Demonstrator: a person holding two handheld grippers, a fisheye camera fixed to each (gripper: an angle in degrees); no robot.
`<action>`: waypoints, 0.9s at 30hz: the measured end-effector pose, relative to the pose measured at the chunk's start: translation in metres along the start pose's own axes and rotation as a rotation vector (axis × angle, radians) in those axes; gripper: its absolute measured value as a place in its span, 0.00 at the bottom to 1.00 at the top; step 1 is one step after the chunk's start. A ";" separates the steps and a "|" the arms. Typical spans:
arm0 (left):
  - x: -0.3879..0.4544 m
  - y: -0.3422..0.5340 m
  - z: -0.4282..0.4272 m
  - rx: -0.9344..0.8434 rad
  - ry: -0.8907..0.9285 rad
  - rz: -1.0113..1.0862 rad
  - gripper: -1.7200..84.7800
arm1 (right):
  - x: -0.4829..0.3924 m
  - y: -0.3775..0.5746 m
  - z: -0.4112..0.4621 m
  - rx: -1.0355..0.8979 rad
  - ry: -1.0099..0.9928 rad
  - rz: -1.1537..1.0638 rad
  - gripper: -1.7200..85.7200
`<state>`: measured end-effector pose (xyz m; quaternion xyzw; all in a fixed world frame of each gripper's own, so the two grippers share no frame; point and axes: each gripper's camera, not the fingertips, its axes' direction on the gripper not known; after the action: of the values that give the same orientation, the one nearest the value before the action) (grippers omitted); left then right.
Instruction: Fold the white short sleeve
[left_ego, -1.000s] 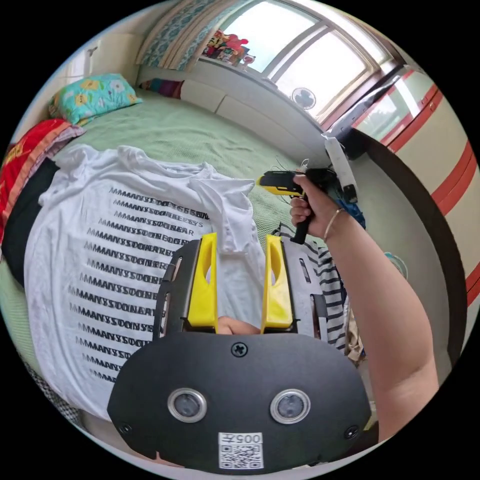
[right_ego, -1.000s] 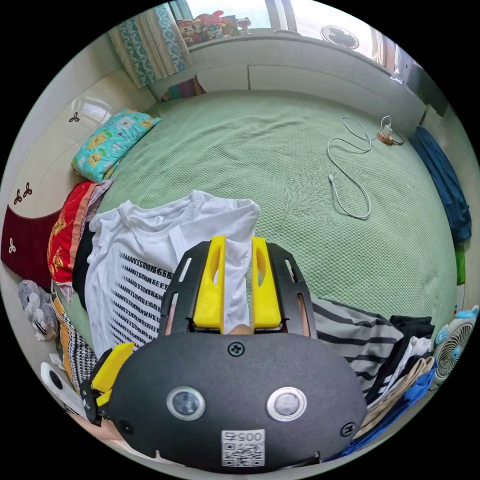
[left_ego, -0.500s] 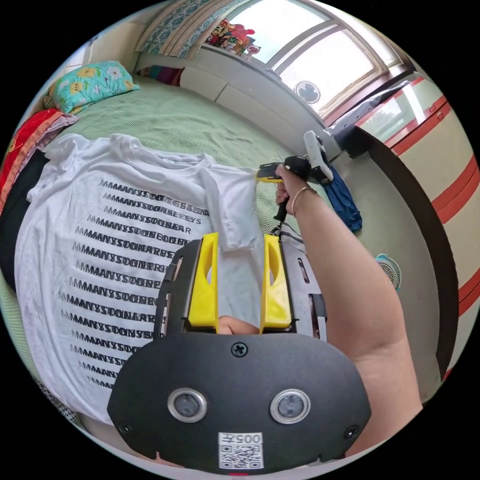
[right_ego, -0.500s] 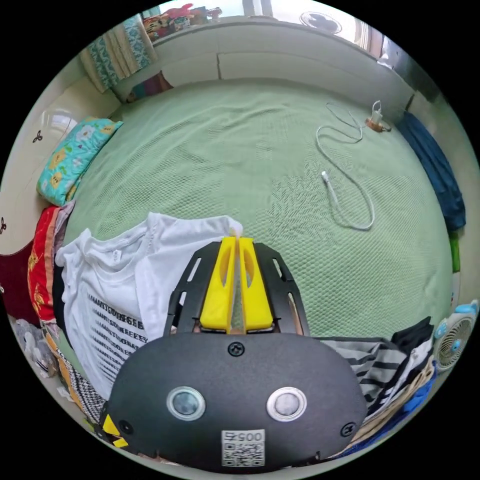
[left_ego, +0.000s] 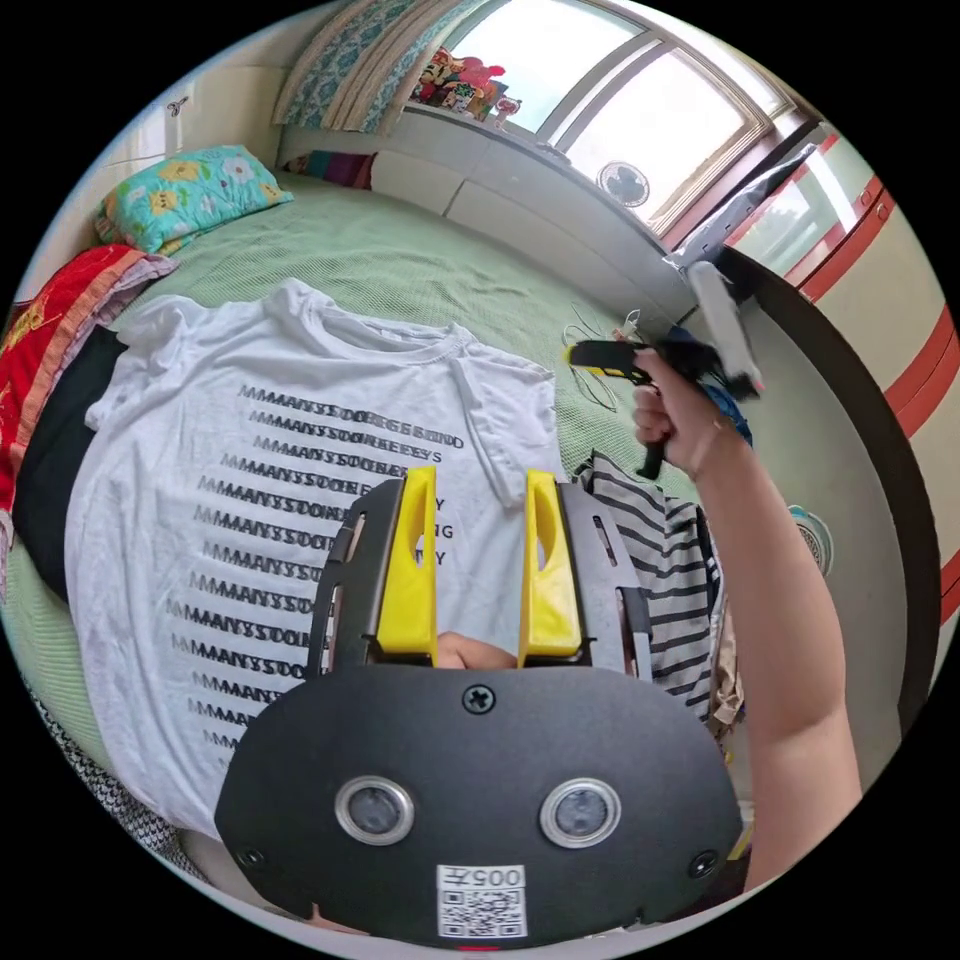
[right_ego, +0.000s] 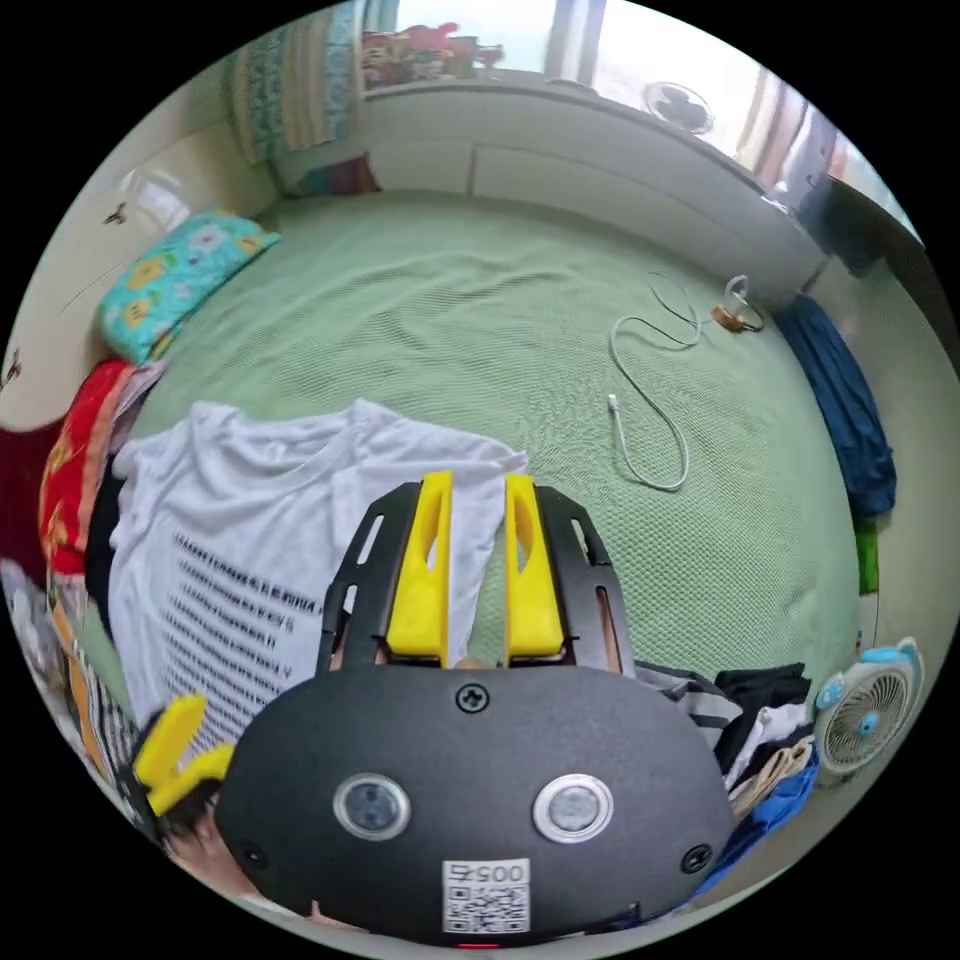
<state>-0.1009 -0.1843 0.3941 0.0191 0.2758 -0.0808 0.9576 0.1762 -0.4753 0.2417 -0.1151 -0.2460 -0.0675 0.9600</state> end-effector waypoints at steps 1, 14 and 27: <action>-0.002 0.000 -0.005 0.003 -0.014 0.011 0.17 | -0.007 0.013 -0.004 -0.005 0.011 -0.036 0.11; -0.037 0.033 -0.089 0.025 -0.154 0.067 0.17 | -0.063 0.173 0.030 -0.095 0.207 -0.019 0.01; -0.215 0.042 -0.188 0.087 -0.233 -0.089 0.18 | -0.078 0.234 -0.010 0.007 0.034 0.181 0.01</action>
<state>-0.3724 -0.0969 0.3487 0.0388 0.1597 -0.1367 0.9769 0.1567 -0.2463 0.1515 -0.1321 -0.2183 0.0184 0.9667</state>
